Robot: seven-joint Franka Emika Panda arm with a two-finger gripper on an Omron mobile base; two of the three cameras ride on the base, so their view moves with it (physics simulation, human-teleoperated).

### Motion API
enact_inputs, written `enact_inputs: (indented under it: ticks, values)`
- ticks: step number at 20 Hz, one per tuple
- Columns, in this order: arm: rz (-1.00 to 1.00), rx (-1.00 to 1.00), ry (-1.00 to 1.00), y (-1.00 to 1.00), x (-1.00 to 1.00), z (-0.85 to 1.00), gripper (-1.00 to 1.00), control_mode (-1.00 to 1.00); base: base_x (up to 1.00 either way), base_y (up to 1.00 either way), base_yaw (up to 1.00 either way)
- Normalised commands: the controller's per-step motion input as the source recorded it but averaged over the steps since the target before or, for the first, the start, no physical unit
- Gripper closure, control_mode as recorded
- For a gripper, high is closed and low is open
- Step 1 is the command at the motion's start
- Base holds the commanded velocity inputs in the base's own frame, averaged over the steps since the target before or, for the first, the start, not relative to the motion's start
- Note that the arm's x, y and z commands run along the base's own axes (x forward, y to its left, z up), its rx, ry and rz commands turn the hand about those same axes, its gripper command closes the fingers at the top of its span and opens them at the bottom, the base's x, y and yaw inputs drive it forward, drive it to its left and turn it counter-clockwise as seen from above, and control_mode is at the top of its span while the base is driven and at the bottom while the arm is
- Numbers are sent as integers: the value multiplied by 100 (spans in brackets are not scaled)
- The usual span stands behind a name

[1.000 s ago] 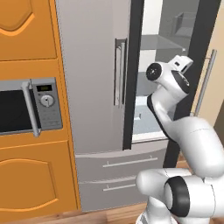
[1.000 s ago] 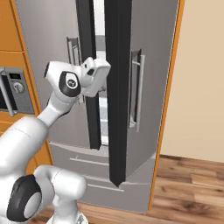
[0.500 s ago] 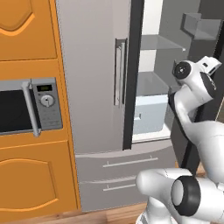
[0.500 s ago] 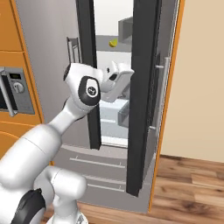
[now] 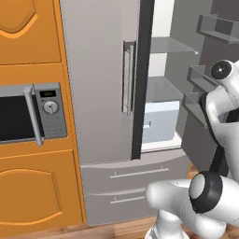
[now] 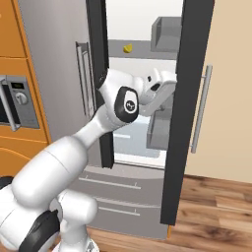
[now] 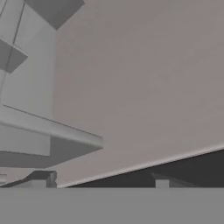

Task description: There is a bowl on the dining counter. Grab a lemon wedge from the fridge and place it in the bowl. Then get the liquor bottle and glass cup from the cabinet and place them next to the bowl.

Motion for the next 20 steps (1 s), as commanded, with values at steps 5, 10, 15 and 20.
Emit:
enact_inputs:
  ticks: [5, 10, 15, 20]
  values:
    - [2, 2, -1, -70, 0, -16, -100, -100, 0, 0, 0]
    - [6, -1, -10, -18, -16, -12, -100, -100, 0, 0, 0]
    - [8, 0, -14, 63, -44, 0, -100, -100, 0, 0, 0]
    - [12, 0, -7, 97, -23, 0, -100, -100, 0, 0, 0]
